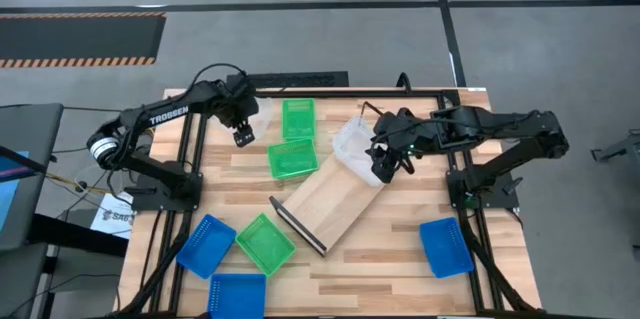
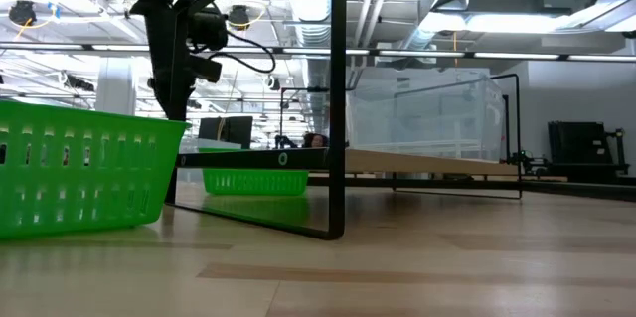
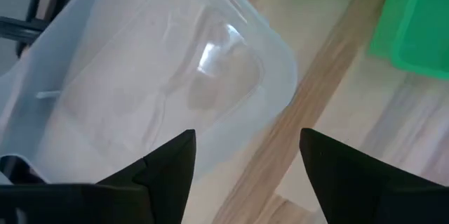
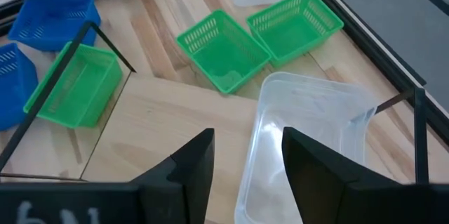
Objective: Stack baskets on shelf by color
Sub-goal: Stack the transparent bin on the other transparent bins on the shelf
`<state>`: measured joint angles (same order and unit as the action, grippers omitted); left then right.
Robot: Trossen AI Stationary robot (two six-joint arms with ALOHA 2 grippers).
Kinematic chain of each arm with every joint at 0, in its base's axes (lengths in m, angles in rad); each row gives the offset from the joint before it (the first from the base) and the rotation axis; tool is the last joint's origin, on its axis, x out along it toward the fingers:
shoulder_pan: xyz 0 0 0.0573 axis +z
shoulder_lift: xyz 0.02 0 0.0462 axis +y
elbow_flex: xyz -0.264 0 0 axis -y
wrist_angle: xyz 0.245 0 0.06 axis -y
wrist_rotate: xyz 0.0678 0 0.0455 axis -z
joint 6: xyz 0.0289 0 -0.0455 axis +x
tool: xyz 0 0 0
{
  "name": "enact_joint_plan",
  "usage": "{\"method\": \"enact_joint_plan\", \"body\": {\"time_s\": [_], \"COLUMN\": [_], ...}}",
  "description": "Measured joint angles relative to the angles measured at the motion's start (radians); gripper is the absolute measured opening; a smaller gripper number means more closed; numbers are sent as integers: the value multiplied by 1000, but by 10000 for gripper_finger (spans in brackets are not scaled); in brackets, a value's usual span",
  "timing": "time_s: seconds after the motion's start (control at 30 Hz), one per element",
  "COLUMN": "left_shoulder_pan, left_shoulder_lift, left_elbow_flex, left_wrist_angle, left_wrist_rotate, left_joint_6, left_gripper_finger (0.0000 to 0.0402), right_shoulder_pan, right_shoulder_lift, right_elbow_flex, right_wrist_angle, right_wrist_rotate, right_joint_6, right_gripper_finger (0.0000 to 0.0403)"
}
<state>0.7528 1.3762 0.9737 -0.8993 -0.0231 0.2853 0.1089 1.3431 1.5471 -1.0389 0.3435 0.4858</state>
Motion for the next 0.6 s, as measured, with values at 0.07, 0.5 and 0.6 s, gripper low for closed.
{"method": "enact_joint_plan", "body": {"time_s": [0.07,0.5,0.6], "left_shoulder_pan": [0,0,0], "left_shoulder_lift": [0,0,1], "left_elbow_flex": [-22,-167,-179], "left_wrist_angle": [29,170,185], "left_wrist_rotate": [-8,-98,-97], "left_joint_6": [11,26,-8], "left_gripper_finger": [243,150,89], "right_shoulder_pan": [0,0,0], "right_shoulder_lift": [0,0,0], "right_elbow_flex": [0,0,0], "right_wrist_angle": [0,0,0], "right_wrist_rotate": [0,0,-1], "right_joint_6": [0,0,2], "right_gripper_finger": [188,185,182]}}
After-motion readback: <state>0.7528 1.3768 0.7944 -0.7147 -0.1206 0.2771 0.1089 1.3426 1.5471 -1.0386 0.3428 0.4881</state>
